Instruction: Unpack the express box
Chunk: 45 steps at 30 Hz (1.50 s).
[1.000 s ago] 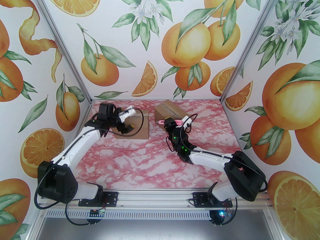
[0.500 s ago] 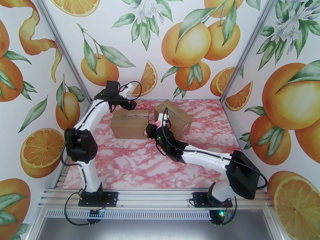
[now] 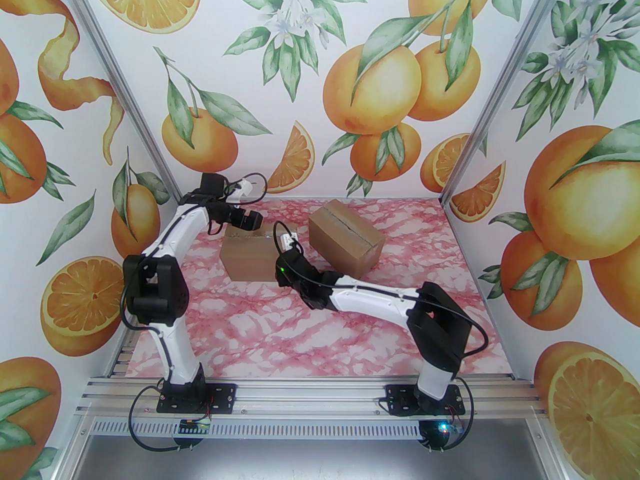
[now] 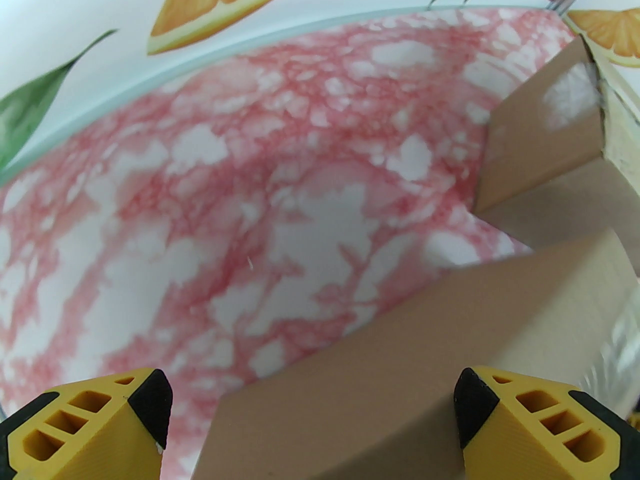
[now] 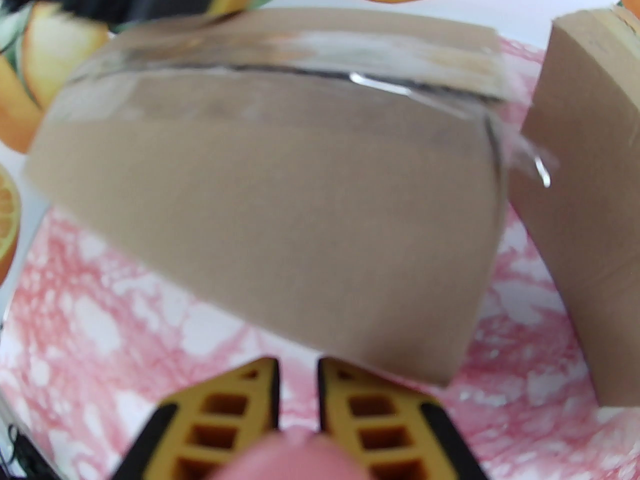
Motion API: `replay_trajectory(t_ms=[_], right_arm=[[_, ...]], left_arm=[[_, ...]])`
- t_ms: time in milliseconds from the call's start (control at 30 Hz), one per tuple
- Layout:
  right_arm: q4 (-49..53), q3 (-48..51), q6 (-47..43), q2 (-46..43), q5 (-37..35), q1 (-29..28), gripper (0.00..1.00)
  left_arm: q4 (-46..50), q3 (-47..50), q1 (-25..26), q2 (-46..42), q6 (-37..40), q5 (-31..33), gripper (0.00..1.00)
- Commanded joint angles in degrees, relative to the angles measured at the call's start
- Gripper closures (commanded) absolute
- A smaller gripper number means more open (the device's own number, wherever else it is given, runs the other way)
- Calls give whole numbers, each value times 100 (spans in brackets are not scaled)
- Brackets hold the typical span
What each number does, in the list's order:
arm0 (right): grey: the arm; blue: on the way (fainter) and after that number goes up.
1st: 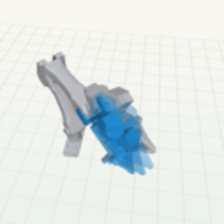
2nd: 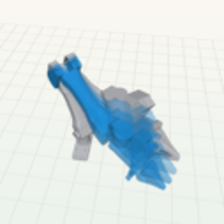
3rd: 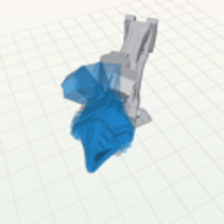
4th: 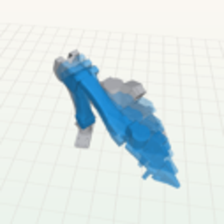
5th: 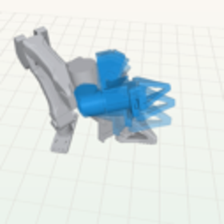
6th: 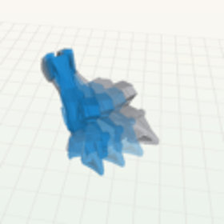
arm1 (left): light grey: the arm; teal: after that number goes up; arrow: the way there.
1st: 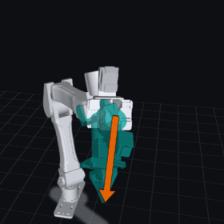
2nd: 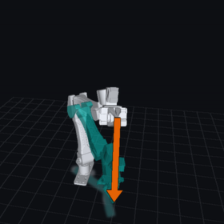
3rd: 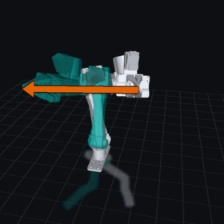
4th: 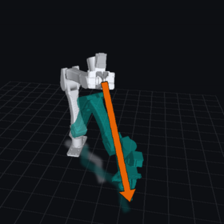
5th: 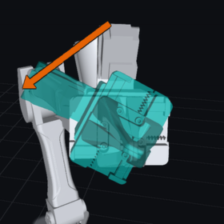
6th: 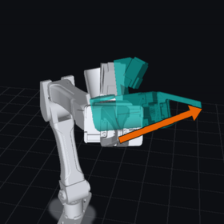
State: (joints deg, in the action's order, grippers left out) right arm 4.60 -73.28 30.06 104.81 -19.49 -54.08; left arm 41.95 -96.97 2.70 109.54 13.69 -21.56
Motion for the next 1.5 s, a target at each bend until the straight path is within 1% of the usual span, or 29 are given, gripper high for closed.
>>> replay_trajectory(t_ms=[0, 133, 233, 333, 500, 667, 767, 833, 900, 967, 1067, 1133, 1200, 1233, 1300, 1333, 1400, 1467], right_arm=[[229, -521, -94, 233, -112, 243, 100], [667, -1161, -244, 588, -50, 410, 100], [751, -1513, -385, 827, 139, 511, 100], [1118, -2098, -680, 1189, 259, 531, 100], [1358, -2984, -1108, 1737, 498, 531, 100], [1590, -3682, -1465, 2122, 602, 562, 100], [1640, -3732, -1475, 2137, 601, 578, 100], [1745, -3724, -1387, 2063, 633, 689, 100], [1471, -2878, -1346, 1403, 470, 816, 100], [1328, -2391, -1394, 1074, 454, 820, 100], [1395, -1864, -1355, 654, 516, 816, 100], [1434, -1624, -1315, 477, 548, 810, 100], [1387, -1482, -1275, 423, 552, 813, 100], [1369, -1486, -1279, 447, 587, 811, 100], [1408, -1695, -1326, 637, 667, 809, 100], [1476, -1870, -1353, 757, 724, 809, 100], [1704, -2379, -1430, 1028, 796, 810, 100], [1858, -2724, -1468, 1201, 830, 811, 100]], left_arm=[[-2, 530, -107, -502, -58, -229, 3], [-98, 1296, -153, -1177, -107, -49, 3], [-60, 1948, -244, -1814, -160, 148, 3], [46, 2559, -313, -2528, -305, 317, 3], [129, 3366, -313, -3656, -803, 297, 3], [38, 3858, -315, -4380, -1176, 308, 3], [-14, 3864, -319, -4447, -1202, 302, 3], [-54, 3736, -304, -4435, -1202, 335, 3], [86, 3185, -313, -4086, -1101, 611, 3], [246, 2849, -322, -3761, -1038, 685, 3], [738, 2584, -331, -3453, -1066, 457, 3], [932, 2737, -336, -3621, -1033, 482, 1], [1089, 2894, -450, -3917, -984, 804, 0], [1104, 2951, -554, -4034, -1004, 839, 0], [1029, 3085, -807, -4209, -1184, 631, 0], [993, 3134, -865, -4217, -1202, 419, 0], [947, 3258, -859, -4187, -1552, -70, 0], [785, 3498, -849, -4216, -1707, -743, 0]])
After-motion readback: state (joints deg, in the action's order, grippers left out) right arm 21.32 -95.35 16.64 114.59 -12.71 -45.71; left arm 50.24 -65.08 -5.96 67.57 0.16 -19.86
